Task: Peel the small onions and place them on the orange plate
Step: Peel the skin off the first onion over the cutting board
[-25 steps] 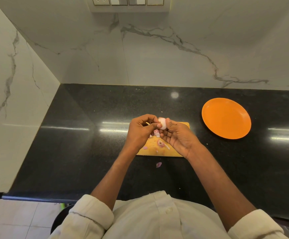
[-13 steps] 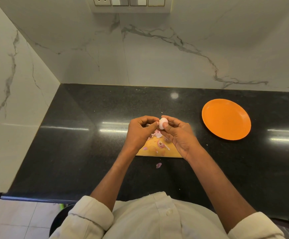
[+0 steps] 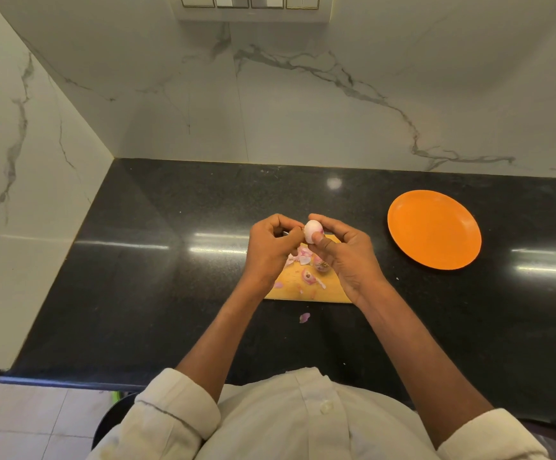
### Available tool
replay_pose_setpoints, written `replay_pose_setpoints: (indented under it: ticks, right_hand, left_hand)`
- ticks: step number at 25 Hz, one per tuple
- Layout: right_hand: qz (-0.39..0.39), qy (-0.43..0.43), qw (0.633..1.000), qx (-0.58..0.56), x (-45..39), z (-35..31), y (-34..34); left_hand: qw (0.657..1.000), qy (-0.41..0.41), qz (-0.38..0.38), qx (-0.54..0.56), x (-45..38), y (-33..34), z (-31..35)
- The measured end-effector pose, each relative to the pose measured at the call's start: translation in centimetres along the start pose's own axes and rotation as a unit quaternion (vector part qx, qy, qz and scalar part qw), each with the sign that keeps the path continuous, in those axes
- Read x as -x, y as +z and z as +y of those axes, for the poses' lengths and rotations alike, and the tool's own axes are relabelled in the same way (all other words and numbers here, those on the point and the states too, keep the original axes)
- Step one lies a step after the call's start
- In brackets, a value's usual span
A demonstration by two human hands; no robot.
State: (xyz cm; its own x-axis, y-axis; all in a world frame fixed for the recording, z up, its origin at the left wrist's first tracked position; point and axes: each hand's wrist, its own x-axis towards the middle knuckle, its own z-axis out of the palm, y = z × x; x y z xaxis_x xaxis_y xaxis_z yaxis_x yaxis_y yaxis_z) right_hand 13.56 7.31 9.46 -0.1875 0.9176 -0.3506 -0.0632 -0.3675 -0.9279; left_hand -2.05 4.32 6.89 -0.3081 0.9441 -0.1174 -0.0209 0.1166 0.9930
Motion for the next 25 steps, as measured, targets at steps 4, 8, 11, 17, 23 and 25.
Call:
replay_pose_setpoints:
  ticks: [4, 8, 11, 17, 23, 25]
  right_hand:
    - [-0.03, 0.049, 0.992, -0.111, -0.3, 0.1, -0.6]
    - [-0.026, 0.044, 0.995, -0.086, -0.2, -0.1, -0.7]
    - [-0.032, 0.049, 0.995, -0.078, -0.2, -0.3, -0.8]
    - [-0.04, 0.045, 0.995, -0.075, 0.0, -0.5, -0.2]
    - [-0.046, 0.117, 0.971, -0.203, 0.1, -0.5, -0.3]
    - [-0.04, 0.13, 0.969, -0.208, 0.0, -0.4, -0.4]
  left_hand:
    - [0.994, -0.029, -0.041, 0.096, 0.2, -0.7, -0.2]
    - [0.997, 0.009, -0.053, 0.06, 0.3, -0.6, -0.1]
    - [0.998, 0.034, -0.038, 0.039, 0.1, -0.5, -0.1]
    - [0.996, 0.079, 0.002, -0.042, 0.2, 0.5, -0.2]
    - [0.999, 0.021, 0.023, 0.029, 0.3, 0.8, -0.9]
    - [0.999, -0.004, 0.031, 0.045, 0.3, 0.7, -1.2]
